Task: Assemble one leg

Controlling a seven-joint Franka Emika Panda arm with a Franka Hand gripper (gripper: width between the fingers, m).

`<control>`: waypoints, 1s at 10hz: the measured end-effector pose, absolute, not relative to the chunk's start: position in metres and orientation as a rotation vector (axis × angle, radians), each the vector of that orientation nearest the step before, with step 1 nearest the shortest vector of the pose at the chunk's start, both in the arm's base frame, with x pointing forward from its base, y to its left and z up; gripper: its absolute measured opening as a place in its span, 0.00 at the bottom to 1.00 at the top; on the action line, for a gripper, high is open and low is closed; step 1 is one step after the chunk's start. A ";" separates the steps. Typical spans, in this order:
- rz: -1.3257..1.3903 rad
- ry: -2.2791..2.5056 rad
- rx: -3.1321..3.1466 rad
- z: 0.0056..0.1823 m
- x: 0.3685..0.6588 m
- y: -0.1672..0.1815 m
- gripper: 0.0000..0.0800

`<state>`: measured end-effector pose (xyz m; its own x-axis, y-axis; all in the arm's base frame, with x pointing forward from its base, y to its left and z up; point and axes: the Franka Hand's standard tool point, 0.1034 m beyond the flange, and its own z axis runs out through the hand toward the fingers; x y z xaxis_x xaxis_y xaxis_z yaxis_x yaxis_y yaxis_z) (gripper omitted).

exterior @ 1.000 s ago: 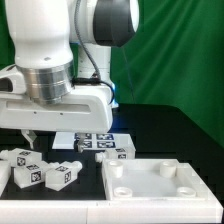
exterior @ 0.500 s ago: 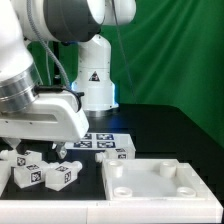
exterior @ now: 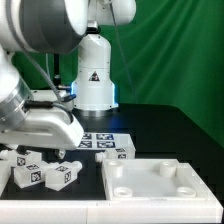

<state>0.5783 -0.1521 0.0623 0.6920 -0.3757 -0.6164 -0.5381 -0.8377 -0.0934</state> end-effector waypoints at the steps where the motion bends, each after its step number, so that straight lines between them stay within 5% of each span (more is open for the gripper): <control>1: 0.874 0.762 -2.635 0.062 0.587 -0.154 0.81; 7: 0.894 0.913 -2.628 0.038 0.608 -0.104 0.81; 10: 0.878 0.912 -2.635 0.037 0.610 -0.106 0.81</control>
Offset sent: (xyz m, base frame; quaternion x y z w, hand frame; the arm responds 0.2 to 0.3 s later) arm 0.0195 0.0433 -0.0195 0.0236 -0.0347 0.0815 0.9958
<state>0.6096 -0.1059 0.0372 0.6292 -0.4907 -0.6028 -0.6208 -0.7839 -0.0099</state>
